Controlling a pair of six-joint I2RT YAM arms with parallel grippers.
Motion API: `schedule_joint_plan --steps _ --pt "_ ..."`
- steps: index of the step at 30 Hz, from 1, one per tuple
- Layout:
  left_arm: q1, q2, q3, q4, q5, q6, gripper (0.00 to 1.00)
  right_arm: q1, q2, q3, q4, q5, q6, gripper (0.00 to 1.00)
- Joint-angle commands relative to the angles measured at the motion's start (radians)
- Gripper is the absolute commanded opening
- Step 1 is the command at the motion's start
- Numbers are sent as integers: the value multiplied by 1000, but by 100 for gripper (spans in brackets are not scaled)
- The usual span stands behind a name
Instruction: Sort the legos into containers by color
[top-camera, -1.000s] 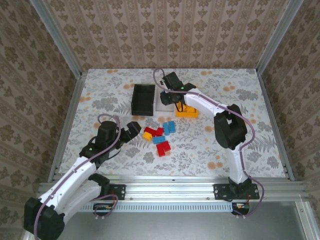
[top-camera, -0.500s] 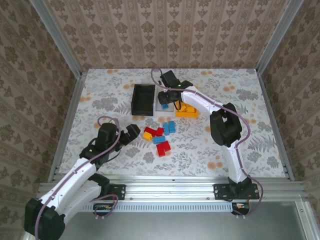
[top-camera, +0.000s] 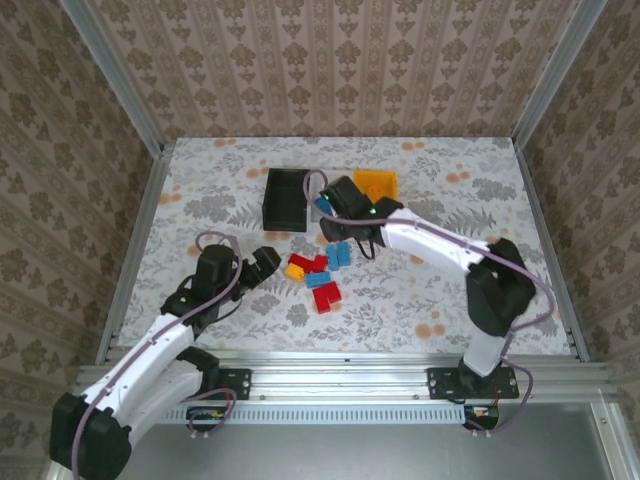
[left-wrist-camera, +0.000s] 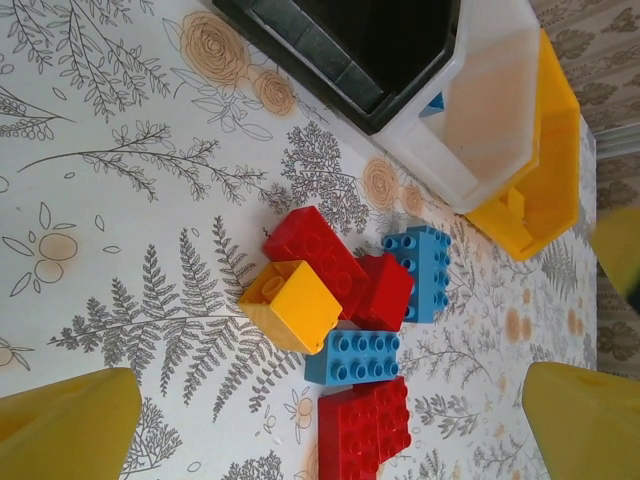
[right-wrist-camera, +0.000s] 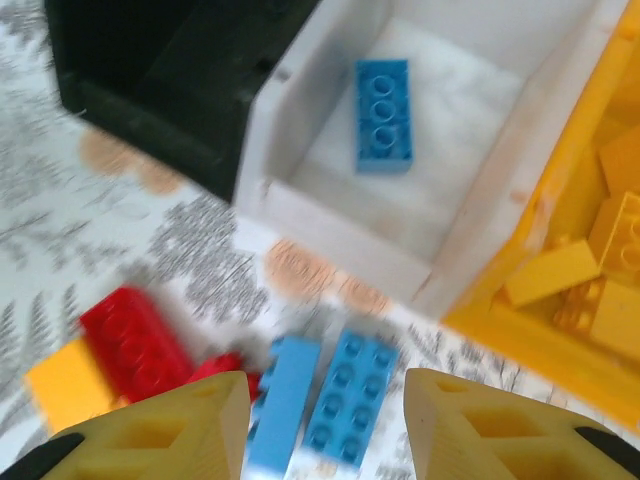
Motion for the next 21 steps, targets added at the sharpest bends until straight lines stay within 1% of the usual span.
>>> schedule_joint_plan --steps 1,5,9,13,15,21 --pt "1 34 -13 53 27 -23 100 -20 -35 -100 43 72 73 49" --pt "-5 89 16 57 54 -18 100 -20 14 -123 30 27 88 50" --pt "-13 115 23 61 58 -21 100 -7 79 -124 64 -55 105 51" --pt "-17 118 23 61 57 -24 100 9 140 -102 90 -123 121 45" --pt "-19 114 29 51 55 -22 100 11 183 -76 84 -141 124 39" --pt "-20 90 41 17 42 -7 100 23 253 -36 50 -142 117 37"
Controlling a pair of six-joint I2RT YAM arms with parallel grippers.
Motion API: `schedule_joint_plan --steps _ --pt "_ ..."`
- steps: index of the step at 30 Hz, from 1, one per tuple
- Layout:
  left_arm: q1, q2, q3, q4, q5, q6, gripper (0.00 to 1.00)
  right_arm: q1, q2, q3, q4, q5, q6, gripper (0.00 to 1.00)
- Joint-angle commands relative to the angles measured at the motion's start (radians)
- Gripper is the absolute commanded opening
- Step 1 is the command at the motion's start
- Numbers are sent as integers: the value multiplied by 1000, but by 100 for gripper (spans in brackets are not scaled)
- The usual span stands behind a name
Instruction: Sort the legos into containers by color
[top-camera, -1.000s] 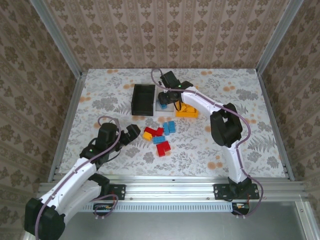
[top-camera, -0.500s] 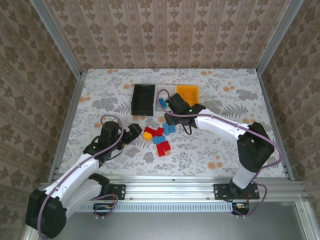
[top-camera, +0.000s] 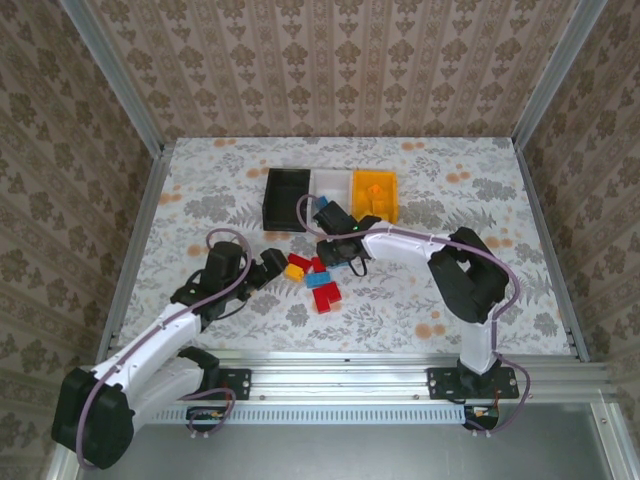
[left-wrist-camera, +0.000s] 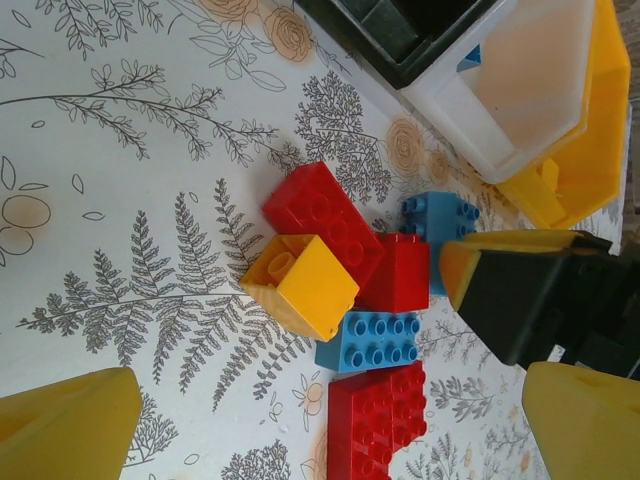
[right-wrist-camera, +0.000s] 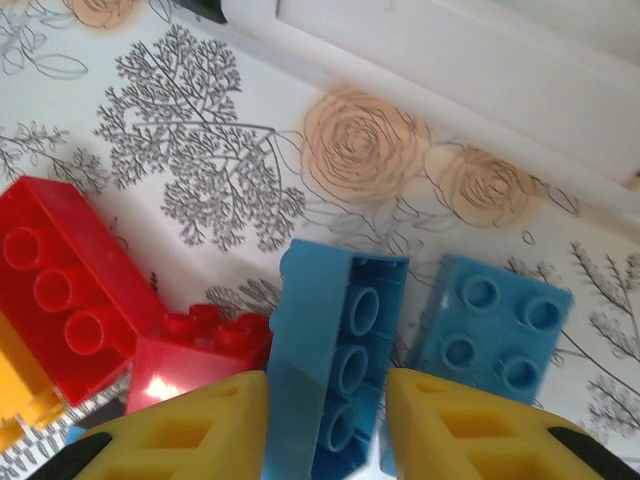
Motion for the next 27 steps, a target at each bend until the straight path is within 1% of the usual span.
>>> schedule_joint_plan --steps 1,4,7,11,14,17,23,27 --pt "-6 -25 36 -20 -5 8 100 9 45 11 -30 -18 6 37" --pt "-6 -33 32 -23 -12 10 100 26 47 13 -45 13 -1 39" --pt "-6 -31 31 -19 -13 10 100 36 42 10 -40 16 -1 44" --pt "-6 -31 29 -18 -8 10 100 37 53 29 -59 58 -7 45" --pt "-6 -37 27 -28 -8 15 100 41 26 14 -58 115 -18 46" --pt "-6 -48 16 -24 -21 14 100 58 -4 11 -66 138 -33 46" --pt "-6 -52 18 -8 -21 10 100 73 -5 36 -101 215 -57 48" --pt "-6 -53 16 -13 -20 12 100 73 2 40 -104 232 -73 49"
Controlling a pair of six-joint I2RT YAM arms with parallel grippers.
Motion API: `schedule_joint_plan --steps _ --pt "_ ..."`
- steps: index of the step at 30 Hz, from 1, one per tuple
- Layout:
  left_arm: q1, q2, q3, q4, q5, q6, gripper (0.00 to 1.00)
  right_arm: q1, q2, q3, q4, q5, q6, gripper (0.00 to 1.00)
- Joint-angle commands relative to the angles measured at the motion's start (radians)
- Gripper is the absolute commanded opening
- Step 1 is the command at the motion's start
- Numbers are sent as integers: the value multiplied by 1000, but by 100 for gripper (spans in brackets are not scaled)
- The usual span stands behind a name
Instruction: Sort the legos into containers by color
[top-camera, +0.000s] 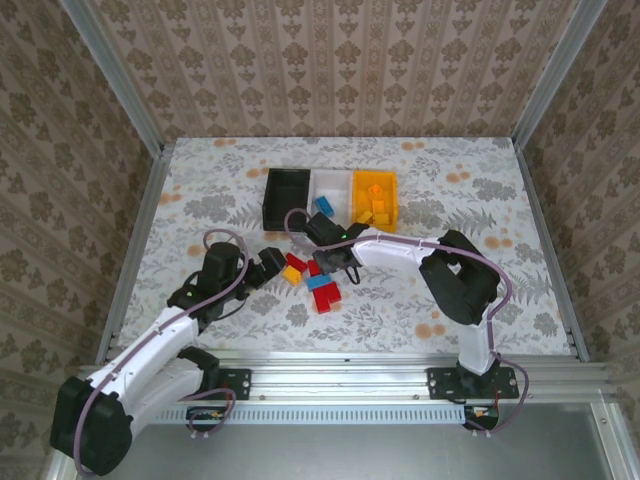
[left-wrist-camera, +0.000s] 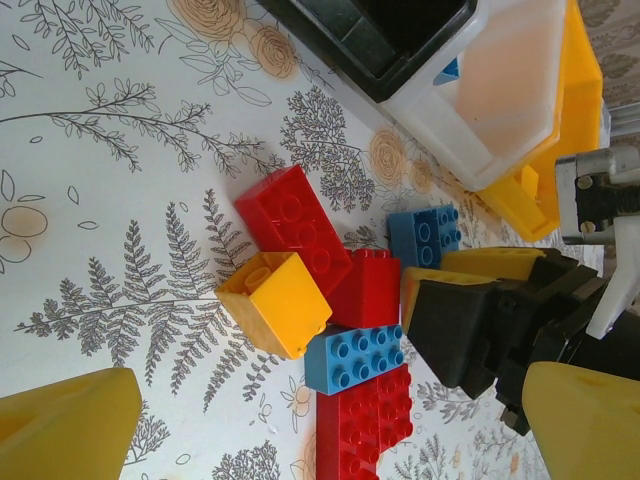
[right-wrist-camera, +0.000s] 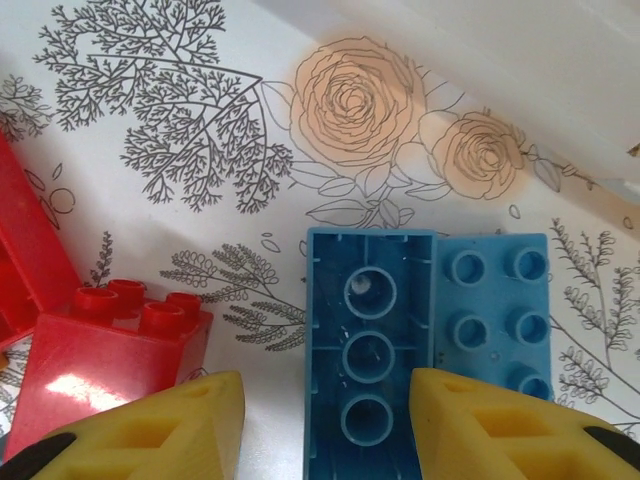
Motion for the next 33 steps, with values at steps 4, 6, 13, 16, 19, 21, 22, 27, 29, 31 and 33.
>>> schedule_joint_plan --steps 4,6,13,16,19,21,22,27,29,31,33 --pt "-6 -13 10 -3 -13 10 100 4 -43 17 -36 64 -33 51" --pt "-6 -12 9 4 -17 9 100 1 -36 22 -39 78 -40 53" --pt "-6 -4 17 1 -10 12 100 -12 43 53 -44 51 -47 54" --pt "-6 -11 11 -3 -13 12 100 -13 56 54 -42 54 -54 54" --pt "-6 -15 9 -2 -17 10 100 -14 70 58 -51 69 -61 54" --pt "-6 -14 10 0 -18 10 100 -15 69 50 -46 71 -62 55" --pt "-6 -13 10 0 -20 10 100 -15 70 46 -44 69 -62 55" --pt "-6 -3 12 7 -21 10 100 -15 88 40 -38 0 -64 55" --pt "-6 3 13 11 -18 10 100 -2 83 32 -26 -23 -58 52" --pt "-6 8 18 10 -14 13 100 15 68 20 -21 -40 -46 52" --pt "-6 10 19 8 -13 13 100 25 49 5 -20 -59 -34 52"
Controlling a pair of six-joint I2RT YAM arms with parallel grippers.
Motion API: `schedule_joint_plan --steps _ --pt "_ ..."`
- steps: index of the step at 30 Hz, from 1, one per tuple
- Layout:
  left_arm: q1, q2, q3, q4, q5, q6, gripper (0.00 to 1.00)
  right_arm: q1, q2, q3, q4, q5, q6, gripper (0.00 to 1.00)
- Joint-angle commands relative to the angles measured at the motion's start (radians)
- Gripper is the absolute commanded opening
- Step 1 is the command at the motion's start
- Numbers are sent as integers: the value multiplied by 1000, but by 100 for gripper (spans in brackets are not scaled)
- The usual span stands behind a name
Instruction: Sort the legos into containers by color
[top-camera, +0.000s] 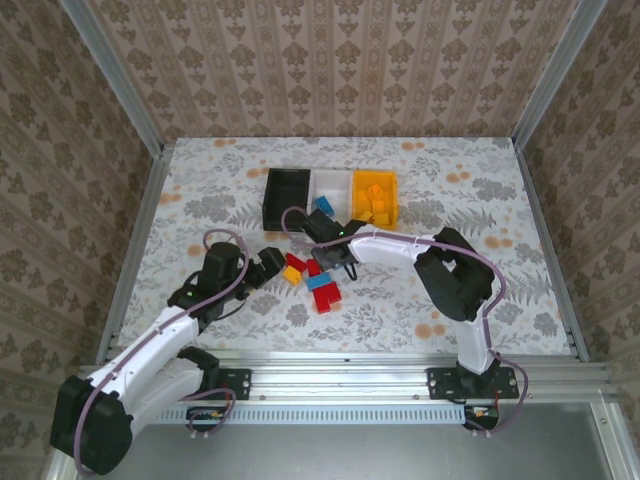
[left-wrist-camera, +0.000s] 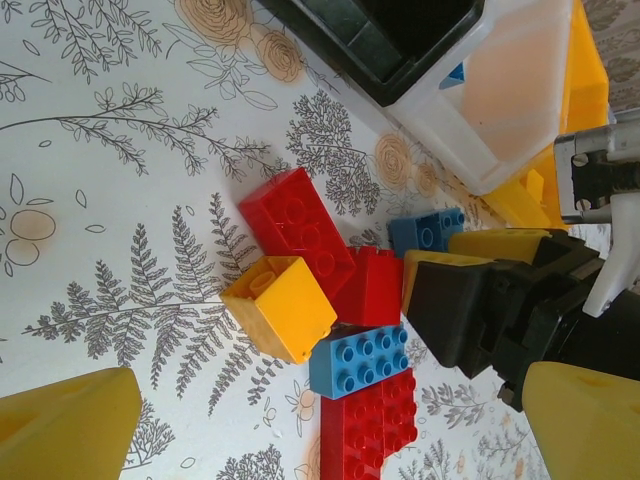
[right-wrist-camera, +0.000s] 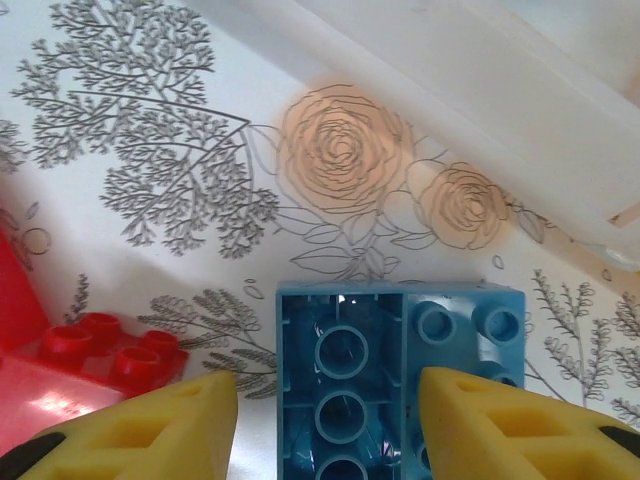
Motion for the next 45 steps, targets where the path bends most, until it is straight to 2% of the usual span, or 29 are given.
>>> schedule_joint_plan --steps 1,8,10,16,23,31,38,45 --pt "-6 2 19 9 -3 13 100 29 -3 -49 -20 -75 25 52" --pt "-6 4 14 11 1 12 100 40 -118 -119 -25 -83 43 51" --pt "-6 2 8 14 0 9 100 37 -135 -131 -18 -36 31 52" --pt "-6 -6 13 4 10 7 100 18 -16 -23 -45 -42 -6 52" --pt "-4 -92 -10 -42 -32 15 100 14 29 -19 -32 -33 2 53" --pt "-2 -99 -7 -36 -38 21 100 18 -36 -47 -17 4 5 32" --pt "-2 -50 22 -23 -13 21 100 -2 -179 12 -43 52 -47 31" --pt "-1 -22 35 -15 -14 16 100 -108 -118 180 -46 31 -105 32"
